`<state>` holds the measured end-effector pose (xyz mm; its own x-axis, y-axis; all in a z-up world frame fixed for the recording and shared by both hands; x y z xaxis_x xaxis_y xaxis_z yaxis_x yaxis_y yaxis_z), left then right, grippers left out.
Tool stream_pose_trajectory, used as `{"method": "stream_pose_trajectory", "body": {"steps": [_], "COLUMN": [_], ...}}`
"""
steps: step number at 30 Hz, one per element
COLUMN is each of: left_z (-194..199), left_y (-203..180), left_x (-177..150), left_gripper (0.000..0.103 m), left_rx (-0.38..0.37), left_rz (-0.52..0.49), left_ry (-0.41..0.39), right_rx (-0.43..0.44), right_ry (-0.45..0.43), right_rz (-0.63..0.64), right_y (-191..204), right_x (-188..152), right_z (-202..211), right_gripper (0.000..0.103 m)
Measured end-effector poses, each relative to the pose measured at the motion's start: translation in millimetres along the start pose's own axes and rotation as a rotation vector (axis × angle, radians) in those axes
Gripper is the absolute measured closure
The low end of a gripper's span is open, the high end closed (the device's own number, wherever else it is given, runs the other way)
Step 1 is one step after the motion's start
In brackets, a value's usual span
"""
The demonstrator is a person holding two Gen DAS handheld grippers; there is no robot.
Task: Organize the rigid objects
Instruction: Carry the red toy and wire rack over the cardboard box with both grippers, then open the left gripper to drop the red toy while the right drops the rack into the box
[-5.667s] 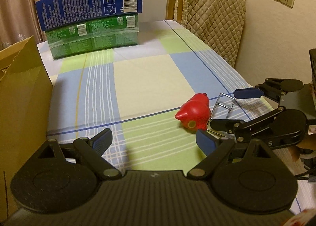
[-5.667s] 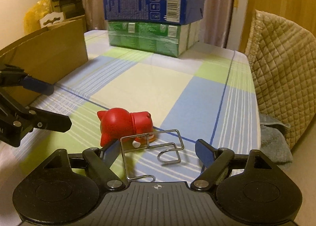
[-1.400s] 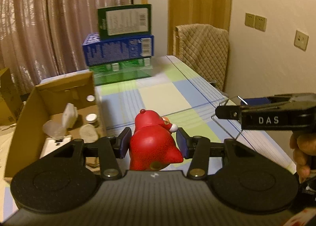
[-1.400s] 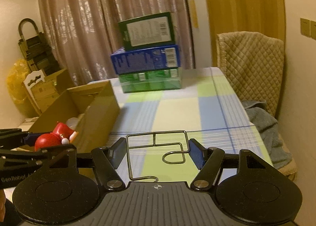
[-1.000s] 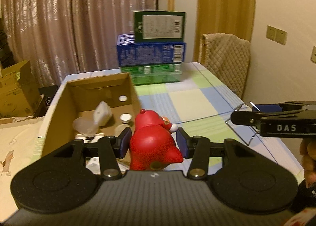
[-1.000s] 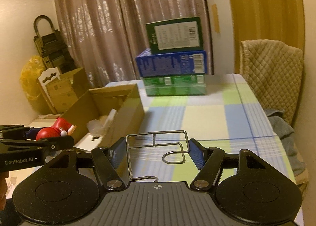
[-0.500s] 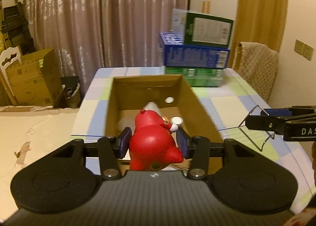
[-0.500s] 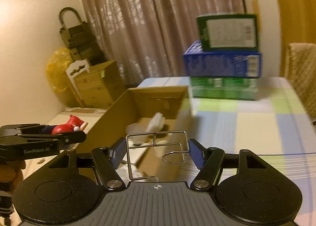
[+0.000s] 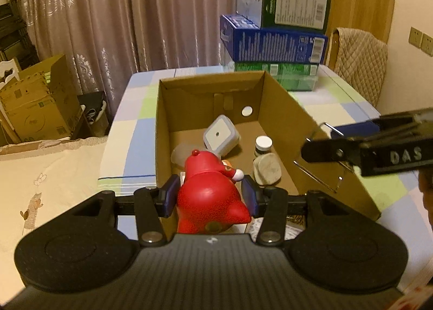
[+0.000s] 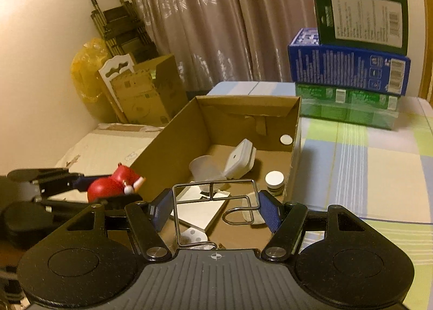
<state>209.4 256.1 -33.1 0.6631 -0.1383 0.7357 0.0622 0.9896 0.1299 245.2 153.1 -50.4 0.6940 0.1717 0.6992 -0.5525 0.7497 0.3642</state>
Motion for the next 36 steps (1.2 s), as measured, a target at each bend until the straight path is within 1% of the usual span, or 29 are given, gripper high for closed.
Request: {"method": "stream_pose_trajectory", "body": {"steps": [6, 12, 18, 26, 36], "left_z": [-16, -26, -29, -34, -37], "left_y": [0, 0, 0, 2, 2], "left_x": [-7, -11, -11, -12, -11], "left_gripper": [0.059, 0.059, 0.059, 0.059, 0.059], "left_rx": [-0.005, -0.004, -0.004, 0.015, 0.015], "left_rz": [-0.022, -0.035, -0.039, -0.062, -0.073], "left_ry": [0.025, 0.040, 0.044, 0.055, 0.058], "right_rx": [-0.007, -0.019, -0.021, -0.023, -0.022], "right_ry": [0.026, 0.040, 0.045, 0.048, 0.048], "right_rz": [-0.009, -0.020, -0.024, -0.030, -0.040], "right_y": [-2, -5, -5, -6, -5], "right_x": [-2, -5, -6, -6, -6], "right_z": [-20, -30, -34, -36, -37], "right_gripper": [0.038, 0.038, 0.038, 0.038, 0.038]}}
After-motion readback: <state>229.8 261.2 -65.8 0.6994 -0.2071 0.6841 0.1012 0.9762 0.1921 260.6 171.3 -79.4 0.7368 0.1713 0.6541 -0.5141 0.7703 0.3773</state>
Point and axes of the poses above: each gripper's, at about its wrist camera, not at the fingertips, and z roughly against the way its jaws point, y to its left, x to its top, the point moved 9 cm from there along -z, roughly the way its jaws point, and after that the axes turned 8 degrees about -z, right-handed, at the moved point
